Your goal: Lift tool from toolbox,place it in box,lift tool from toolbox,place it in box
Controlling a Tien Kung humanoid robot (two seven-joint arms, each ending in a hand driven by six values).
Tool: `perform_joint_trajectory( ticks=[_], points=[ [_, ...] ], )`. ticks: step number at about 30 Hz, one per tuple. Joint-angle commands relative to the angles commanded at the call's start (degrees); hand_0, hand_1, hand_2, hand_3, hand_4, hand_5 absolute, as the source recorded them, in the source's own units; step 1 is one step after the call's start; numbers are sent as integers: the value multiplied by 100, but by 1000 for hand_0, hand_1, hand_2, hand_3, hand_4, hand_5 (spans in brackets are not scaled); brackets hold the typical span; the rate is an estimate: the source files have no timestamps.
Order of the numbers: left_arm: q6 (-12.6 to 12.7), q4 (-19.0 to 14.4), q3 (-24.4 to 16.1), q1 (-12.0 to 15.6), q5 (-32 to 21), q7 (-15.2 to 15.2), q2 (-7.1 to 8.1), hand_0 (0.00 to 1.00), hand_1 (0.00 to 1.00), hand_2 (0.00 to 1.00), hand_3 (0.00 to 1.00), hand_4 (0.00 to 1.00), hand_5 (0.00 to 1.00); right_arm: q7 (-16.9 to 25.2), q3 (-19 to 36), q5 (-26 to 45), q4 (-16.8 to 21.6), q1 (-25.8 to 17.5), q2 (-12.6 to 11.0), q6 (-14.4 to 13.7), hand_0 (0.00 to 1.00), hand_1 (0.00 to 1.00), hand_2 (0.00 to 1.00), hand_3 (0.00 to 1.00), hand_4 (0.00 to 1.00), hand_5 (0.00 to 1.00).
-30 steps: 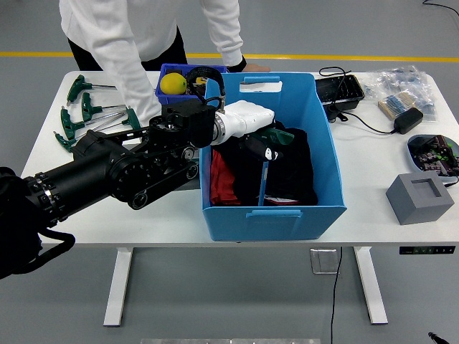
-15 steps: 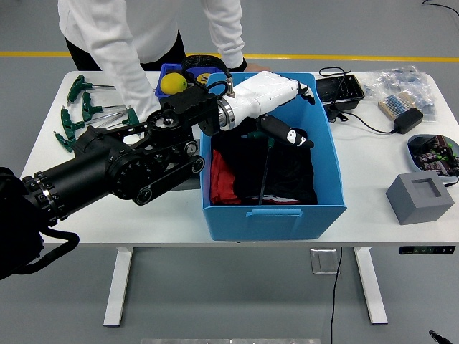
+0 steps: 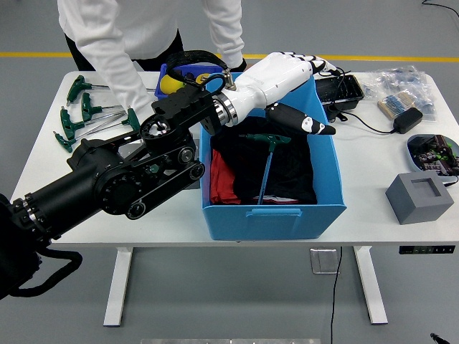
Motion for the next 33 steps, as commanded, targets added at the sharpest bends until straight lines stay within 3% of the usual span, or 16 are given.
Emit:
perform_joint_trajectory(
  ticks=[6,10,15,26,27,28,30,33],
  points=[
    [-193,-581,-303,498,277,135,355,771,811,900,830,998,698,16,-32,48,-8,-27,15,-6,674,659,726,576,780,719],
    [-283,-651,-246,637,542,158,642,773,815,895,829,998,697,23,-37,88,-11,-47,25,-6,673,660,726,576,779,719],
    [-388,-351,-89,590,807,130,933,773,815,895,829,998,697,10,-19,45,-11,-54,34,-3,673,660,726,576,779,719],
    [-278,879,23,502,986,-245,1513,783,825,886,774,998,698,4,-2,57,-17,-99,53,-5,674,660,726,575,778,719],
    [-301,916,31,498,988,-249,1548,783,825,886,774,998,698,3,3,52,-17,-104,55,-5,674,660,726,575,778,719],
    [-357,961,45,493,994,-241,1602,784,818,856,710,998,700,-2,12,37,-18,-112,58,-5,674,660,726,574,778,719],
    [-425,986,48,489,1005,-221,1635,784,818,856,710,998,700,-11,27,12,-17,-119,61,-4,674,660,726,574,778,719],
    [-747,999,25,473,1115,-35,1663,784,818,856,710,998,700,-29,51,-31,-14,-129,71,-5,674,660,726,574,778,719]
  ],
)
